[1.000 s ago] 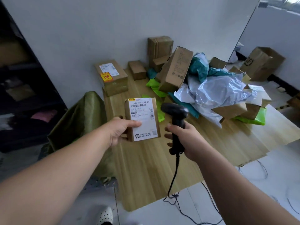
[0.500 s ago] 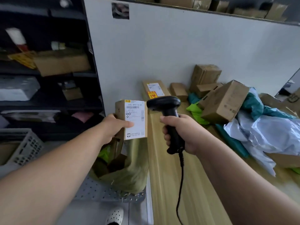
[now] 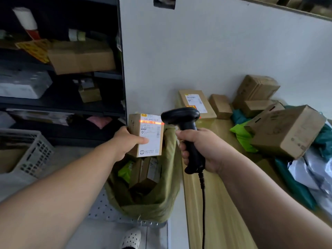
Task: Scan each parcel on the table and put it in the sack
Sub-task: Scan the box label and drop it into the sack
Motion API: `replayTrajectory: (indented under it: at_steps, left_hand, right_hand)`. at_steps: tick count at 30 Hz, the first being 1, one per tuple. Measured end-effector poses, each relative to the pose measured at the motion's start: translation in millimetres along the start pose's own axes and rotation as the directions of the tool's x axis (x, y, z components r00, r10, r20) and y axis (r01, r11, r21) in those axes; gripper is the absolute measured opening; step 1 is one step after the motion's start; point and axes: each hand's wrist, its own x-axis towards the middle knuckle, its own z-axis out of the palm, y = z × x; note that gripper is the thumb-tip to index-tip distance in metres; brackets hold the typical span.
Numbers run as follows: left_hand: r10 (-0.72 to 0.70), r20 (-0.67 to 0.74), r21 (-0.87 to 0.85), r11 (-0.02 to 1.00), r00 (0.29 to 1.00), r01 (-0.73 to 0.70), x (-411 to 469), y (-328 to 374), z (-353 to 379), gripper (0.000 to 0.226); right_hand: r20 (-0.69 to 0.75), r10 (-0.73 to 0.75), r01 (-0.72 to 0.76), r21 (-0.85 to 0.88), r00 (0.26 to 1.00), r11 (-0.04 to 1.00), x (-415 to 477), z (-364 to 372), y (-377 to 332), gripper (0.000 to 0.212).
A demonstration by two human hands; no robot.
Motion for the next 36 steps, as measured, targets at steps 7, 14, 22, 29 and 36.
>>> replayTrajectory:
  at_steps: [7, 14, 22, 29, 36]
  left_hand:
    - [-0.064, 0.010, 0.026, 0.998, 0.998, 0.063, 21, -13, -12, 0.064]
    - [-0.097, 0.017, 0.042, 0.994, 0.995, 0.096, 39, -23, -21, 0.059]
    - [-0.232, 0.107, 0.119, 0.968, 0.967, 0.219, 68, -46, -20, 0.051]
    - [-0.384, 0.212, 0.260, 0.909, 0.899, 0.327, 95, -80, 5, 0.022]
    - [-0.311, 0.194, 0.390, 0.895, 0.930, 0.218, 110, -75, 32, 0.051]
  right_hand:
    - [-0.005, 0.048, -0.048, -0.002, 0.999, 0.999, 23, 13, 3, 0.014]
    - [-0.008, 0.085, -0.085, 0.004, 0.996, 0.996, 42, 21, 5, 0.018]
    - [-0.101, 0.118, -0.118, 0.010, 0.988, 0.993, 63, 11, 25, 0.026]
    - [-0.158, 0.183, -0.175, 0.061, 0.970, 0.983, 85, -8, 54, 0.025]
    - [-0.263, 0.193, -0.160, 0.142, 0.945, 0.977, 86, -23, 74, 0.020]
